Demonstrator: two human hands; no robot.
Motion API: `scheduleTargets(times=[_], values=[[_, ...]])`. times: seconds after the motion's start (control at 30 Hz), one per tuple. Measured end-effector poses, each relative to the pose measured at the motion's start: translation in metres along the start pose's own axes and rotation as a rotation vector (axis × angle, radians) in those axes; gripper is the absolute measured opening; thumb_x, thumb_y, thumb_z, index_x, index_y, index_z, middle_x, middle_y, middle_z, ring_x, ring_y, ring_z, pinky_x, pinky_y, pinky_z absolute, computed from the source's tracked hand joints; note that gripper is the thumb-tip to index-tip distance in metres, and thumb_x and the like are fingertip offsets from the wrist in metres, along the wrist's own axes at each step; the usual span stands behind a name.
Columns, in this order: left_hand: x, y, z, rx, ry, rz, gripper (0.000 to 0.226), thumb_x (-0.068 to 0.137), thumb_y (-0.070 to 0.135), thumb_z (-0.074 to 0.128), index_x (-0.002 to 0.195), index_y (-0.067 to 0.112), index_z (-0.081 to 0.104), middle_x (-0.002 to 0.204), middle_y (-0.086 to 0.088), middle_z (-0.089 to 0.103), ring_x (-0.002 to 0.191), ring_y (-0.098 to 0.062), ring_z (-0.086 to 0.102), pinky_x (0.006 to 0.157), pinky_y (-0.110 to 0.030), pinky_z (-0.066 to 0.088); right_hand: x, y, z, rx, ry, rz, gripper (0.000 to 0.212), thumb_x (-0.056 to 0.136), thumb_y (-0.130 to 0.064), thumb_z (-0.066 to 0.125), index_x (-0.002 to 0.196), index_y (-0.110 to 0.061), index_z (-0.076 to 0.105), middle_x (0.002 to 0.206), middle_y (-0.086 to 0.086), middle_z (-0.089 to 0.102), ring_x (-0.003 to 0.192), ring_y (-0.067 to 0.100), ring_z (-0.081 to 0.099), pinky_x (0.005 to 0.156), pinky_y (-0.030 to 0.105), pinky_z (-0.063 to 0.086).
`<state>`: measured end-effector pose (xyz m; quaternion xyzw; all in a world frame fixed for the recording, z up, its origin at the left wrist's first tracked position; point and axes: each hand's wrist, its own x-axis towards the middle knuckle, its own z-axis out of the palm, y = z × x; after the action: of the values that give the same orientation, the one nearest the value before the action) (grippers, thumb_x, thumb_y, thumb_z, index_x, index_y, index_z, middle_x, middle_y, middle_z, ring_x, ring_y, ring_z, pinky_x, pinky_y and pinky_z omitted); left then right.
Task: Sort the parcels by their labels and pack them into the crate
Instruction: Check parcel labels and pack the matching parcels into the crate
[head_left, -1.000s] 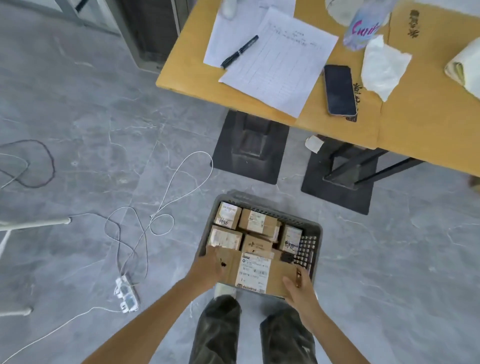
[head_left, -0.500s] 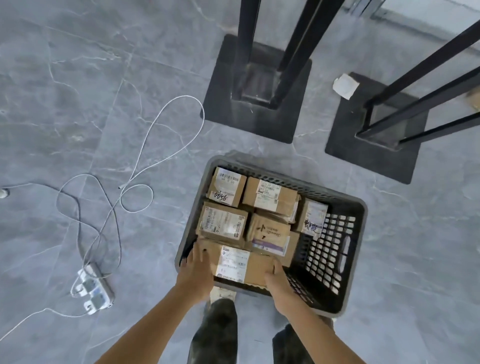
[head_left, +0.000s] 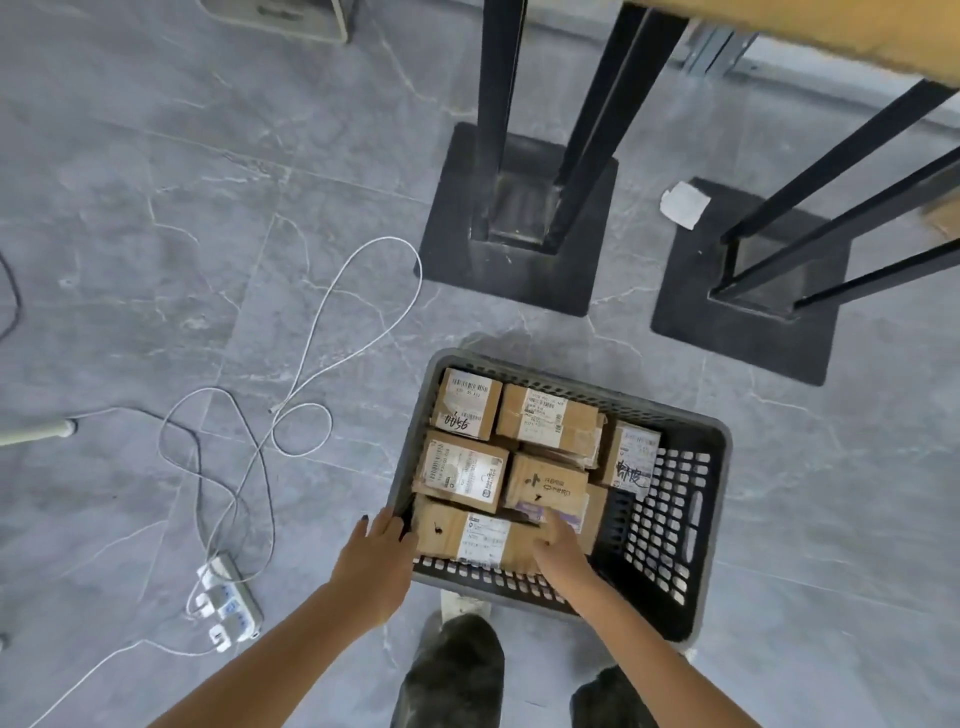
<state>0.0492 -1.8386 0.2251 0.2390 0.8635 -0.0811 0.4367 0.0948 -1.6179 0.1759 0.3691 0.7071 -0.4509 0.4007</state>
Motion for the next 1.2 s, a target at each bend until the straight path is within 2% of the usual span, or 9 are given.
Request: scheduleTargets(times=[0.23, 0.37, 0.5, 0.6, 0.73, 0.83, 0.97, 1.07, 1.2], values=[[-0.077, 0.039, -0.193, -0.173, 0.277, 0.101, 0.027, 0.095, 0.021, 0.044, 0.120, 0.016, 0.053, 0.121, -0.005, 0.054, 0.114, -0.021, 0.051, 0.097, -0.032, 0.043, -0.136, -0.098, -0.150, -0.089, 0.165, -0.275, 0.032, 0.101, -0.020, 0.039, 0.131, -0.016, 0.050, 0.125, 0.002, 0.058, 0.097, 0.009, 0.059, 0.066, 0.009, 0.042], [-0.144, 0.082, -0.334, -0.117, 0.556, 0.289, 0.026, 0.094, 0.018, 0.041, 0.115, 0.014, 0.055, 0.117, -0.005, 0.055, 0.117, -0.022, 0.048, 0.096, -0.033, 0.041, -0.254, -0.165, -0.248, 0.113, 0.315, -0.427, 0.028, 0.101, -0.022, 0.041, 0.126, -0.016, 0.054, 0.126, 0.005, 0.058, 0.113, 0.027, 0.056, 0.089, 0.033, 0.044], [-0.228, 0.132, -0.464, -0.123, 0.825, 0.405, 0.032, 0.096, 0.024, 0.043, 0.126, 0.016, 0.050, 0.121, -0.005, 0.053, 0.121, -0.023, 0.044, 0.097, -0.034, 0.039, -0.393, -0.208, -0.326, 0.172, 0.575, -0.641, 0.025, 0.100, -0.023, 0.043, 0.122, -0.020, 0.057, 0.119, -0.004, 0.061, 0.099, 0.015, 0.058, 0.074, 0.020, 0.042], [-0.292, 0.172, -0.541, -0.173, 0.996, 0.485, 0.032, 0.094, 0.022, 0.046, 0.125, 0.016, 0.052, 0.120, -0.006, 0.054, 0.119, -0.024, 0.045, 0.094, -0.033, 0.039, -0.485, -0.217, -0.369, 0.230, 0.739, -0.834, 0.024, 0.099, -0.015, 0.044, 0.119, -0.016, 0.058, 0.118, -0.001, 0.062, 0.108, 0.013, 0.057, 0.081, 0.019, 0.039], [-0.361, 0.227, -0.597, -0.220, 1.166, 0.621, 0.028, 0.094, 0.019, 0.046, 0.120, 0.015, 0.053, 0.119, -0.004, 0.056, 0.117, -0.025, 0.047, 0.091, -0.033, 0.039, -0.578, -0.191, -0.412, 0.334, 0.858, -0.957, 0.023, 0.098, -0.013, 0.045, 0.115, -0.021, 0.059, 0.111, -0.006, 0.064, 0.103, 0.000, 0.056, 0.078, 0.003, 0.040], [-0.386, 0.271, -0.610, -0.273, 1.212, 0.698, 0.033, 0.094, 0.019, 0.047, 0.126, 0.016, 0.050, 0.124, -0.003, 0.054, 0.122, -0.021, 0.043, 0.095, -0.030, 0.035, -0.623, -0.155, -0.447, 0.362, 1.002, -1.016, 0.024, 0.099, -0.013, 0.044, 0.116, -0.023, 0.058, 0.107, -0.010, 0.064, 0.101, -0.009, 0.054, 0.082, 0.005, 0.040], [-0.392, 0.344, -0.607, -0.270, 1.175, 0.776, 0.041, 0.094, 0.021, 0.048, 0.134, 0.016, 0.043, 0.135, -0.007, 0.047, 0.134, -0.022, 0.033, 0.109, -0.038, 0.031, -0.654, -0.091, -0.495, 0.547, 1.220, -1.014, 0.025, 0.099, -0.015, 0.041, 0.116, -0.024, 0.057, 0.107, -0.006, 0.066, 0.094, -0.002, 0.056, 0.078, 0.018, 0.045], [-0.384, 0.415, -0.604, -0.242, 1.148, 0.825, 0.044, 0.095, 0.024, 0.048, 0.137, 0.015, 0.039, 0.138, -0.007, 0.043, 0.138, -0.024, 0.027, 0.111, -0.039, 0.028, -0.662, -0.031, -0.533, 0.647, 1.346, -1.009, 0.024, 0.099, -0.016, 0.040, 0.117, -0.020, 0.056, 0.102, -0.010, 0.065, 0.095, -0.003, 0.056, 0.075, 0.004, 0.041], [-0.367, 0.525, -0.599, -0.236, 1.117, 0.891, 0.043, 0.096, 0.026, 0.046, 0.137, 0.018, 0.037, 0.141, -0.004, 0.040, 0.137, -0.018, 0.024, 0.108, -0.028, 0.022, -0.659, 0.054, -0.599, 0.683, 1.376, -0.986, 0.023, 0.100, -0.014, 0.040, 0.116, -0.017, 0.055, 0.106, 0.001, 0.065, 0.103, 0.008, 0.057, 0.076, 0.002, 0.040]])
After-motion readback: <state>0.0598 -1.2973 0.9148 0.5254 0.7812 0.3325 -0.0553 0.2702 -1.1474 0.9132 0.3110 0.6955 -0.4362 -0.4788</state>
